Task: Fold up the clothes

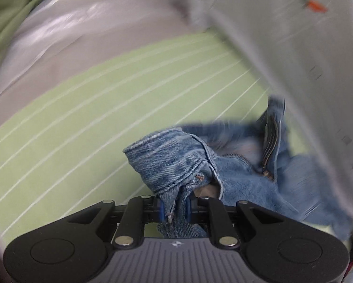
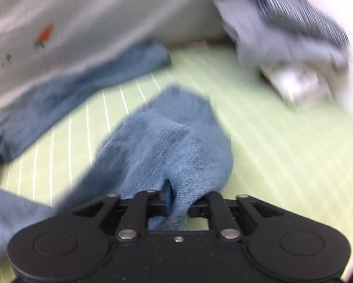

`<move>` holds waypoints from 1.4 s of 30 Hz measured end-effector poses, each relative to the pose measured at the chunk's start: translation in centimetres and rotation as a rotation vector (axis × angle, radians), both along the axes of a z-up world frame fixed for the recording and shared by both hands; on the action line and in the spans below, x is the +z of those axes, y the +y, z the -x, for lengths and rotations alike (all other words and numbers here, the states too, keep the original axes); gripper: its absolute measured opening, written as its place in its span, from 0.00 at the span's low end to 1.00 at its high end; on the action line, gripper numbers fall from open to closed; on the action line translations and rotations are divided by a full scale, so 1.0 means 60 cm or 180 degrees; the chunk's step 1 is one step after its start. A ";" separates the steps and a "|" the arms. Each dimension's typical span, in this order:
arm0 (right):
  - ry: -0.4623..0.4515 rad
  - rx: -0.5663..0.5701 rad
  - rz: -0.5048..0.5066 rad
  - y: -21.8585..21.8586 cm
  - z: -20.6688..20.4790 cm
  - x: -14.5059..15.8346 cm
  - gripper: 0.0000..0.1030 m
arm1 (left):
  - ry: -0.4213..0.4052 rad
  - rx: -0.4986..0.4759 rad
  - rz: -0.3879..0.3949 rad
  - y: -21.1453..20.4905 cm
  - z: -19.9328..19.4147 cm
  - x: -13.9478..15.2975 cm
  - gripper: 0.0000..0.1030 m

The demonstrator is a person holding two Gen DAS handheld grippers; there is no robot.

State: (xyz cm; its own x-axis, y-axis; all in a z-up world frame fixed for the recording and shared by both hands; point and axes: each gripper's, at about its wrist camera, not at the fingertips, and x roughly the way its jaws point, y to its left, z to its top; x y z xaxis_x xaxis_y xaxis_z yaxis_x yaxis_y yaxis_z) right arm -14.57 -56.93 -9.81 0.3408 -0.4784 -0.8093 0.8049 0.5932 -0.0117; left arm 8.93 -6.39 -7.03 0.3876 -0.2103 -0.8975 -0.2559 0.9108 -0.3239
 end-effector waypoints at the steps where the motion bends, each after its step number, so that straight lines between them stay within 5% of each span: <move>1: 0.0004 -0.0058 0.0010 0.010 0.004 0.000 0.54 | 0.0083 0.0032 -0.0007 0.005 0.009 -0.008 0.24; 3: -0.0052 -0.0149 0.0158 0.025 0.004 0.012 0.77 | 0.0159 0.0107 -0.0015 0.006 0.019 -0.015 0.32; 8: -0.0224 -0.0044 0.0541 0.032 -0.045 0.043 0.92 | -0.0008 0.0112 -0.0311 -0.019 0.001 0.002 0.80; 14: -0.0066 0.0369 0.0822 0.008 -0.158 0.041 0.93 | -0.0212 0.0013 -0.0769 -0.054 -0.040 0.017 0.89; 17: 0.0125 0.0517 0.0511 -0.028 -0.223 0.007 0.93 | -0.0145 -0.0134 -0.0718 -0.073 -0.056 0.004 0.89; 20: 0.0187 0.0596 0.0107 -0.052 -0.258 -0.035 0.84 | -0.0035 -0.0222 -0.0703 -0.097 -0.061 -0.013 0.89; 23: 0.0276 0.0502 -0.0094 -0.062 -0.273 -0.064 0.65 | 0.0046 -0.0314 -0.0663 -0.121 -0.062 -0.026 0.89; 25: 0.0290 0.0474 -0.0099 -0.069 -0.274 -0.068 0.27 | 0.0068 -0.0408 -0.0658 -0.136 -0.061 -0.029 0.89; 26: 0.0255 0.0464 -0.0089 -0.072 -0.272 -0.063 0.16 | 0.0070 -0.0461 -0.0662 -0.144 -0.061 -0.028 0.89; 32: -0.0077 0.0318 0.0223 -0.080 -0.224 0.014 0.10 | -0.0167 -0.0769 -0.0594 -0.179 -0.030 0.009 0.89; 33: -0.0164 0.0268 0.0298 -0.080 -0.207 0.034 0.00 | -0.0212 -0.0794 -0.0573 -0.180 -0.020 0.017 0.89; 40: -0.0603 0.0074 0.0926 -0.064 -0.049 0.179 0.00 | -0.0368 -0.0928 -0.0455 -0.187 0.061 0.047 0.89; 42: -0.0644 0.0139 0.0809 -0.072 -0.020 0.187 0.03 | -0.0362 -0.0955 -0.0446 -0.192 0.085 0.044 0.89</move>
